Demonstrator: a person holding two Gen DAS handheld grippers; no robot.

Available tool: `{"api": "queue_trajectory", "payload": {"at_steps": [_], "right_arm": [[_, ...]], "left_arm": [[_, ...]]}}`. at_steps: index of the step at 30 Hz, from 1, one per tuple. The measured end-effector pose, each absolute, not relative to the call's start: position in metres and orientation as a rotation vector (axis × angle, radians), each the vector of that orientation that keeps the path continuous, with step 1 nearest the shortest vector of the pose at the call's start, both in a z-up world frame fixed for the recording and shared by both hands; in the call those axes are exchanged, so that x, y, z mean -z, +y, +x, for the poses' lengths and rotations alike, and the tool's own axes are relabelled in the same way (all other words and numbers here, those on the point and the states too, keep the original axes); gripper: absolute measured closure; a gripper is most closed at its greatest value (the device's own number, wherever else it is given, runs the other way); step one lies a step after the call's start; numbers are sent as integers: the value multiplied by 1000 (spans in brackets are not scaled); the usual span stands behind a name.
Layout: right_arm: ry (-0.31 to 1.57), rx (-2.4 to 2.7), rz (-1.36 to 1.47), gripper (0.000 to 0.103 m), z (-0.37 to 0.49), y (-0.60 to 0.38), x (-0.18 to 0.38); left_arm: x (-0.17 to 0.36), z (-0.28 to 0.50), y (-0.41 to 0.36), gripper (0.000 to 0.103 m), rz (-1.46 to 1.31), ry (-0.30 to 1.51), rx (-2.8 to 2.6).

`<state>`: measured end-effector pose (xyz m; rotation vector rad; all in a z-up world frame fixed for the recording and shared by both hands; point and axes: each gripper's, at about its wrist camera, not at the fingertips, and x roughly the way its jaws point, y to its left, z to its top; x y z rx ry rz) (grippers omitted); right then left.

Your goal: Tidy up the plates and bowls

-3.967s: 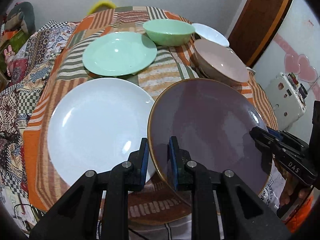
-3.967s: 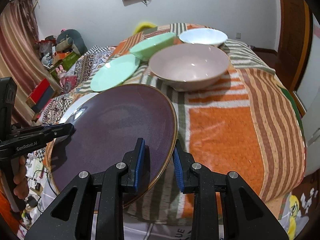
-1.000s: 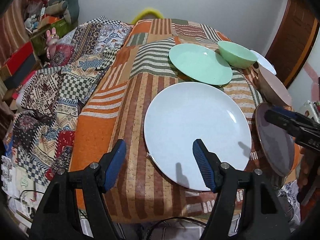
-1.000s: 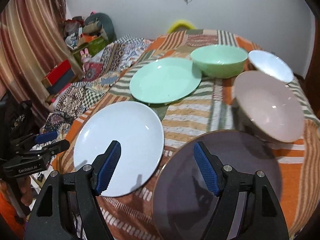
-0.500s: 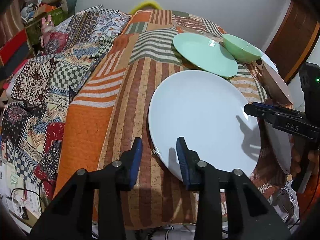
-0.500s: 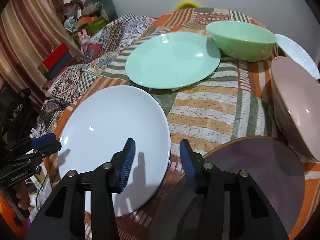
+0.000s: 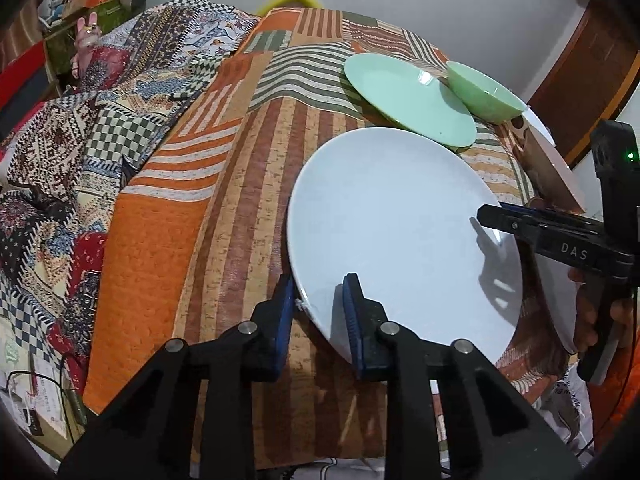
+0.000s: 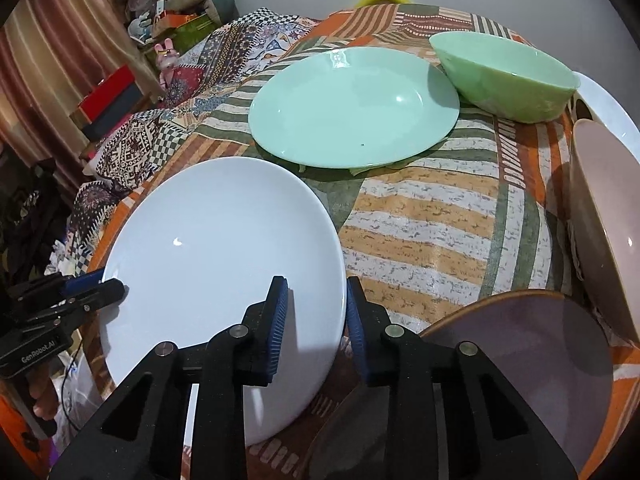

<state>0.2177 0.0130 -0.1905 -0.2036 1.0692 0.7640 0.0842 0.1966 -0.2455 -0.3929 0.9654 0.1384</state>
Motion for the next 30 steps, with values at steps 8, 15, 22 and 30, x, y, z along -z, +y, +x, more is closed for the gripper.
{"api": "queue_trajectory", "payload": {"at_steps": [8, 15, 22, 30], "right_arm": [[1073, -756, -214, 76, 217, 18, 190], [1076, -747, -203, 76, 211, 19, 189], [1064, -756, -182, 76, 200, 13, 185], [1021, -756, -148, 76, 190, -1, 166]], "left_arm": [[244, 87, 198, 80, -402, 978, -136], [239, 85, 194, 80, -357, 978, -165], [230, 79, 194, 80, -360, 963, -179], [211, 74, 187, 80, -352, 935, -174]]}}
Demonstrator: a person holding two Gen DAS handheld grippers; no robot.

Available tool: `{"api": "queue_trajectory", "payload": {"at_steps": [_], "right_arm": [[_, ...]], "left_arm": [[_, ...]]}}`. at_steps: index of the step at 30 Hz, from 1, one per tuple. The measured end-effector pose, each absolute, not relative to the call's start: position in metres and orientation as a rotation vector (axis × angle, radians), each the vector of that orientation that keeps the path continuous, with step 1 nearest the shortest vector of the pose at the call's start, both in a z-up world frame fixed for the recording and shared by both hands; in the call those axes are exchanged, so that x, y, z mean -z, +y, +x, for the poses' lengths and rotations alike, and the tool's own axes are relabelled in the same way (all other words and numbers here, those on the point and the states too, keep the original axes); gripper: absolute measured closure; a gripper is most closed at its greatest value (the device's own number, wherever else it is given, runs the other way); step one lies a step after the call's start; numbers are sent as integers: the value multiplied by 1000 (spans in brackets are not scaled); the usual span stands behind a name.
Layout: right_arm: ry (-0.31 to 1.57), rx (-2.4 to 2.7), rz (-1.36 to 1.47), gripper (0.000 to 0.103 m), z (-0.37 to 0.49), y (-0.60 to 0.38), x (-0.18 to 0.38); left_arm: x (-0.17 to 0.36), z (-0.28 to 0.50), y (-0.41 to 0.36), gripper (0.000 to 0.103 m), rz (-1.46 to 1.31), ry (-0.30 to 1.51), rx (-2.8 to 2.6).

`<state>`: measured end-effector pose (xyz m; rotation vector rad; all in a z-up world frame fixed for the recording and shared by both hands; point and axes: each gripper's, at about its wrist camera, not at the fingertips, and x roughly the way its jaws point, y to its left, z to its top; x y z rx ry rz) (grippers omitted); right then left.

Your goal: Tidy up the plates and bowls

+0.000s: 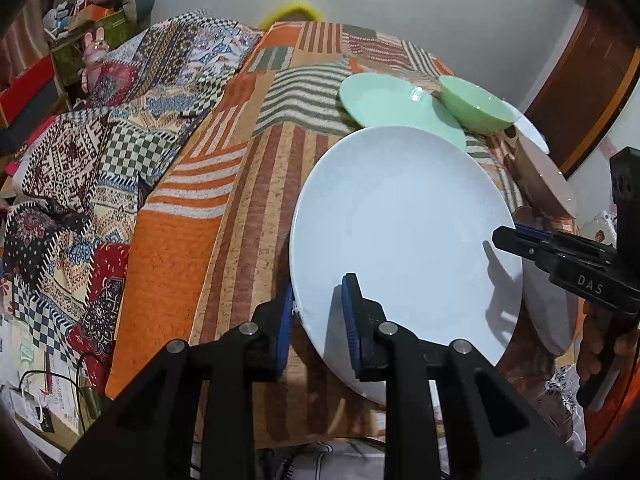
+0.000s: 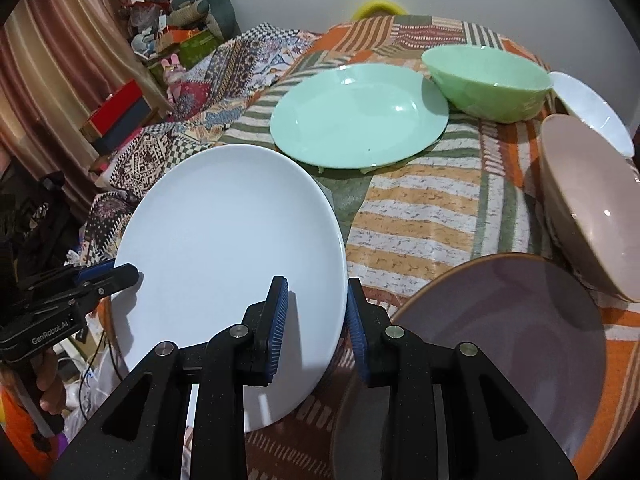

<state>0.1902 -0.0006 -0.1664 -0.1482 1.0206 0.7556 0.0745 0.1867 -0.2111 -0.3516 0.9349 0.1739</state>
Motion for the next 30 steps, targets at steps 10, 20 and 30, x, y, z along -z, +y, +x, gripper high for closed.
{"api": "queue_trajectory", "payload": {"at_steps": [10, 20, 30], "right_arm": [[967, -713, -85, 76, 182, -32, 146], [943, -635, -32, 76, 176, -79, 136], [943, -541, 33, 76, 167, -133, 136]], "left_arm": [[182, 79, 158, 80, -302, 891, -132], [165, 92, 111, 80, -246, 881, -50], [169, 104, 59, 80, -194, 926, 51]]}}
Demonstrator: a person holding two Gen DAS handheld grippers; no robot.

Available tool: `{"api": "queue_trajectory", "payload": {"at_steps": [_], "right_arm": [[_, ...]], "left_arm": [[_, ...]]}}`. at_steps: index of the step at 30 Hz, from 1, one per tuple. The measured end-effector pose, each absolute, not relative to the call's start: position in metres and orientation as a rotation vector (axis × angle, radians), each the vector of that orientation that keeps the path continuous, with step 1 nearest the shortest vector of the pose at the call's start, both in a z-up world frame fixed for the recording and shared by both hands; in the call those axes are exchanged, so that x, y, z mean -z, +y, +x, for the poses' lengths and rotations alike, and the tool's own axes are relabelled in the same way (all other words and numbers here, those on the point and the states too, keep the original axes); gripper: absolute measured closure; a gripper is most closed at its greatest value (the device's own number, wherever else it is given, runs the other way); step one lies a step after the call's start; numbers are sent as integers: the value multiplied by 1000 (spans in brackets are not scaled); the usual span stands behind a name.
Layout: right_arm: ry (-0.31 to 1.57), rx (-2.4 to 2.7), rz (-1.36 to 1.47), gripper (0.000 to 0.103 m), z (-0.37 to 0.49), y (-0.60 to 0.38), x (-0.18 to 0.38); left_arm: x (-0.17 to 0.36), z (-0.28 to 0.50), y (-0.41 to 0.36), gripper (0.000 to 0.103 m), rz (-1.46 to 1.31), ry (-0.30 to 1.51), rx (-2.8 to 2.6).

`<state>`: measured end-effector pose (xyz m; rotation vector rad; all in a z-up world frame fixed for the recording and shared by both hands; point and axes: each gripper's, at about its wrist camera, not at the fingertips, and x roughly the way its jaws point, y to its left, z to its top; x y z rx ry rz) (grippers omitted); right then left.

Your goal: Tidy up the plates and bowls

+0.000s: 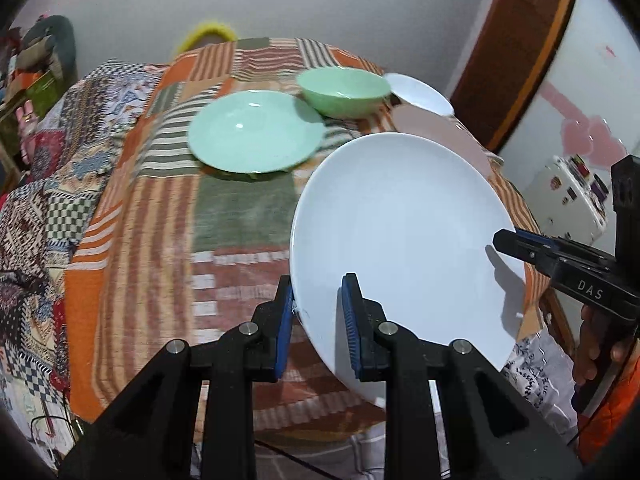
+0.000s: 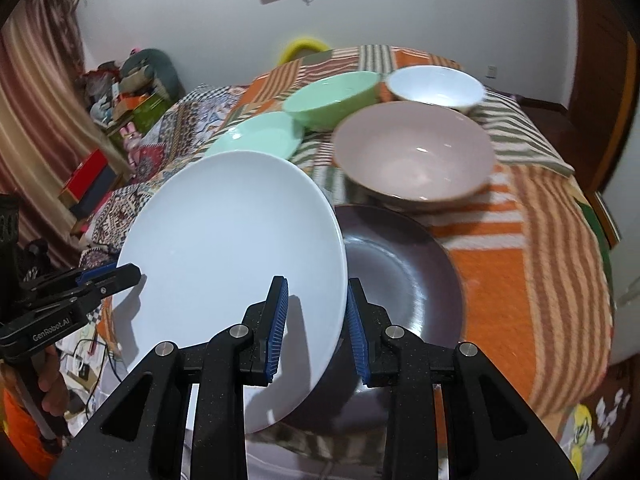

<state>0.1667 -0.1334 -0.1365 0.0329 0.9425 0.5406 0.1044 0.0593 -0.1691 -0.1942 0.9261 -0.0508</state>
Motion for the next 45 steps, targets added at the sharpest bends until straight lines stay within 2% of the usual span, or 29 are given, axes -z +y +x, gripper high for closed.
{"api": "queue_trajectory", "payload": {"at_steps": [17, 45], "right_arm": [[1009, -435, 111, 75, 165, -186, 166], [990, -395, 49, 73, 181, -184, 178]], "left_arm": [[208, 135, 8, 80, -133, 1047, 133], [227, 168, 8, 80, -158, 1076, 108]]}}
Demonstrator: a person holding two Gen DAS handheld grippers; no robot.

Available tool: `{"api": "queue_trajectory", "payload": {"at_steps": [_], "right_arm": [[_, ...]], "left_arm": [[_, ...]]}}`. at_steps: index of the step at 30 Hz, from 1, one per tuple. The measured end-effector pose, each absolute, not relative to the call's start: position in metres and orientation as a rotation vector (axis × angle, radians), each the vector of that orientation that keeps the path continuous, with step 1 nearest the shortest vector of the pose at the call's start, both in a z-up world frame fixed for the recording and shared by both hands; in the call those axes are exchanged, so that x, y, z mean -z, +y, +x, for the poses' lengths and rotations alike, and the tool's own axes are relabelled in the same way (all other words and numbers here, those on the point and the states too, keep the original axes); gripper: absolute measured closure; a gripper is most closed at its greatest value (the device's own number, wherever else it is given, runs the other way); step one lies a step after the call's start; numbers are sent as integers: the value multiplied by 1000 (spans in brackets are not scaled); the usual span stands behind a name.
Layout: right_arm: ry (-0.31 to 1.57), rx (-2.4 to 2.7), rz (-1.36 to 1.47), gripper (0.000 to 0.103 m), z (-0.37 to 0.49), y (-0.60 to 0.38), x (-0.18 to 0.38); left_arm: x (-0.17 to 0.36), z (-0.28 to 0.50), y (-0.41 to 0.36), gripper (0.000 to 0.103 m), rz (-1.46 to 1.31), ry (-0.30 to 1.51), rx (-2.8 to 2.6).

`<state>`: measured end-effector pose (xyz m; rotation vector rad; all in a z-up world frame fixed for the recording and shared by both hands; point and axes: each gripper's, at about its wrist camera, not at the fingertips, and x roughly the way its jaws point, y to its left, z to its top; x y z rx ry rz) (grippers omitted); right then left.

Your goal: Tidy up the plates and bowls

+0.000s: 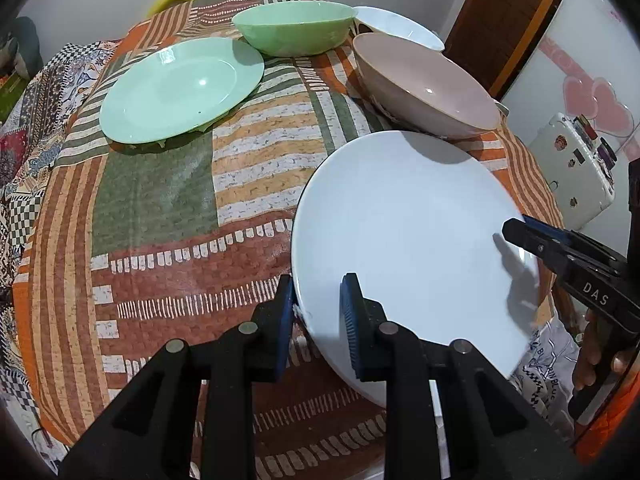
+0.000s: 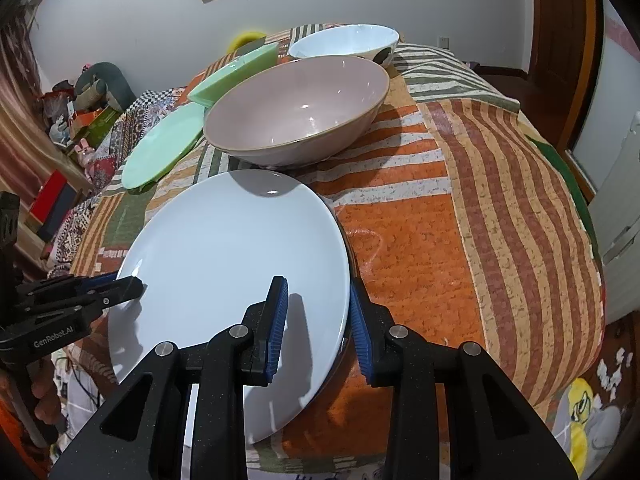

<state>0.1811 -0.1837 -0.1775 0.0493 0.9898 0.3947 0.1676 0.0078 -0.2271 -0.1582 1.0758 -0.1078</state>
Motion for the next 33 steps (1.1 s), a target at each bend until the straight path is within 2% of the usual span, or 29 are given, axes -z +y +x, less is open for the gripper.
{"api": "queue_trajectory", "payload": {"at_steps": [14, 16, 18, 19, 21, 25, 29, 33], "right_arm": [[991, -384, 2, 71, 177, -184, 167], [973, -386, -37, 65, 173, -180, 158], [944, -396, -48, 53, 169, -176, 148], [933, -400, -52, 51, 168, -174, 144], [907, -412, -57, 41, 166, -168, 132], [869, -447, -44, 32, 165, -156, 116], [845, -476, -16, 16, 167, -141, 104], [826, -487, -6, 5, 171, -123, 95]], "left_arm": [[210, 160, 22, 79, -191, 1047, 69], [202, 155, 25, 78, -185, 1026, 60], [191, 149, 27, 78, -172, 996, 52], [186, 147, 28, 78, -167, 983, 50], [175, 141, 31, 75, -160, 952, 46], [155, 129, 39, 64, -161, 890, 38], [135, 118, 48, 62, -148, 831, 15], [122, 111, 61, 60, -143, 793, -13]]}}
